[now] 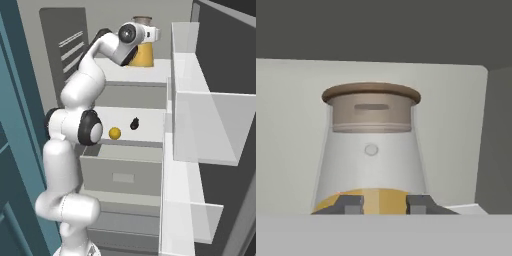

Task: Move the eggplant and pear from the top shelf to the second highest shelf to make space. Then, place the pitcher from the counter on the cleared top shelf.

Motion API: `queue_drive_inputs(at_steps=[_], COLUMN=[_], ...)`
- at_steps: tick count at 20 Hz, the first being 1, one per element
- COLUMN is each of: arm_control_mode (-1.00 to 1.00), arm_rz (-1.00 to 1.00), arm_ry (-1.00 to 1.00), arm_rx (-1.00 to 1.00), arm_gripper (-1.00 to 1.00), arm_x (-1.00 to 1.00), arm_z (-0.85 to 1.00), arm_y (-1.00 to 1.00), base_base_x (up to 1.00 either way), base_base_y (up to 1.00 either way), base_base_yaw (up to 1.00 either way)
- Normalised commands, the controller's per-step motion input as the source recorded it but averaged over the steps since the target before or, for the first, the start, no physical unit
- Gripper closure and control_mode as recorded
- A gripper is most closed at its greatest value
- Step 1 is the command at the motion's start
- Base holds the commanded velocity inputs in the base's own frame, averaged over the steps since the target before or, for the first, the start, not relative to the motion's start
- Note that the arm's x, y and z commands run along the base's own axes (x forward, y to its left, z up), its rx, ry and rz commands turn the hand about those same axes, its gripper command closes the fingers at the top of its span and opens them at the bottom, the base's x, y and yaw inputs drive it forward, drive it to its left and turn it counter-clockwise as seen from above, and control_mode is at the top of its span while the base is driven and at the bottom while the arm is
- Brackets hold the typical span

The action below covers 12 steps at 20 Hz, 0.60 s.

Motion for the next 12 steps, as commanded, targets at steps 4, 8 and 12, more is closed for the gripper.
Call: queue_drive_inputs(at_steps=[4,8,12], arm_control_mode=[-1.00,-1.00,-1.00], arm_rz=[0.04,0.01,0.00], arm_ry=[0.00,0.00,0.00], arm_rx=[0.00,-0.02,-0.10], arm_gripper=[-1.00,-1.00,-1.00], arm_x=[0.36,-0.04,-0.30], arm_z=[-0.31,-0.42,-0.87], arm_y=[0.00,0.00,0.01], base_base_x=[0.00,0.00,0.00], base_base_y=[0.00,0.00,0.00], base_base_yaw=[0.00,0.00,0.00])
